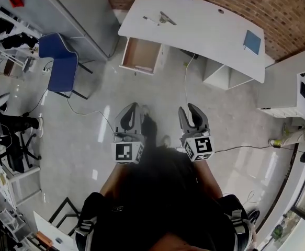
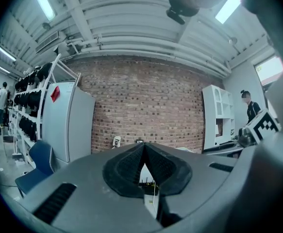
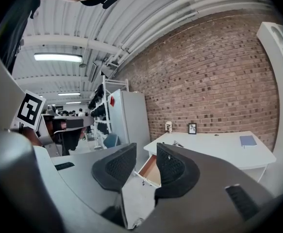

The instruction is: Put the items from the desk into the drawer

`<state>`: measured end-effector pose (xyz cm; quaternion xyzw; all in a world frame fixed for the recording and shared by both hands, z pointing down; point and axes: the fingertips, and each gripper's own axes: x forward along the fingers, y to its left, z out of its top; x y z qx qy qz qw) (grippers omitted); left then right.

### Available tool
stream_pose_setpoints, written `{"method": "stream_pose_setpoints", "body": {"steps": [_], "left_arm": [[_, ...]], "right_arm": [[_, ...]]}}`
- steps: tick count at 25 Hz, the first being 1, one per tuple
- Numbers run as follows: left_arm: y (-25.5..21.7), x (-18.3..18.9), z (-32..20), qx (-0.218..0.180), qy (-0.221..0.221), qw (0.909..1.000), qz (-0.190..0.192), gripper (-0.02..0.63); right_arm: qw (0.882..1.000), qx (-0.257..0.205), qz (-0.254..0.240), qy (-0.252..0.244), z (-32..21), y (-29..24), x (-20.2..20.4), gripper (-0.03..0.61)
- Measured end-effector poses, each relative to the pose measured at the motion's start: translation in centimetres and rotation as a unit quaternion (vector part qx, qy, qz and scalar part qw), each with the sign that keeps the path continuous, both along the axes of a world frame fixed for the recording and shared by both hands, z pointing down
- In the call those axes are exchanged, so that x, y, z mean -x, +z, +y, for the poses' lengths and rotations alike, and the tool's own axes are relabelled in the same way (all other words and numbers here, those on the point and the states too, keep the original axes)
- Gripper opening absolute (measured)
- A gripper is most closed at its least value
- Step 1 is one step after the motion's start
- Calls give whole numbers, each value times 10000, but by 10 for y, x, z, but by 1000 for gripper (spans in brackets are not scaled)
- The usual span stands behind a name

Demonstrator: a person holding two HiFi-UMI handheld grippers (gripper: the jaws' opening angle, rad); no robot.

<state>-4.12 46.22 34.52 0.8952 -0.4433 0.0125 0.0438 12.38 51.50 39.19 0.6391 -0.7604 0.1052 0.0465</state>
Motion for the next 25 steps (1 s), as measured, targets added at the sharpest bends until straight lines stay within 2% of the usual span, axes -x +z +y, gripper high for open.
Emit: {"method": "stream_pose_setpoints", "body": {"steps": [6, 13, 16, 20, 25], "left_arm": [[4, -3, -76, 90, 131, 9998, 86, -3], [-7, 2, -167, -24, 421, 9990, 128, -3], [-10, 7, -198, 84, 452, 9987, 197, -4], [-7, 9, -232, -4, 496, 9987, 149, -3], [4, 3, -265, 217, 471, 9986, 101, -4]], "right_arm": [[9998, 136, 114, 38, -73, 5, -1, 100], [9994, 201, 245, 121, -168, -2, 12, 100], [9991, 203, 332, 164, -200, -4, 13, 101], [9986, 284, 375, 225, -236, 0, 11, 100], [9978, 426, 473, 191, -280, 10, -5, 101]]}}
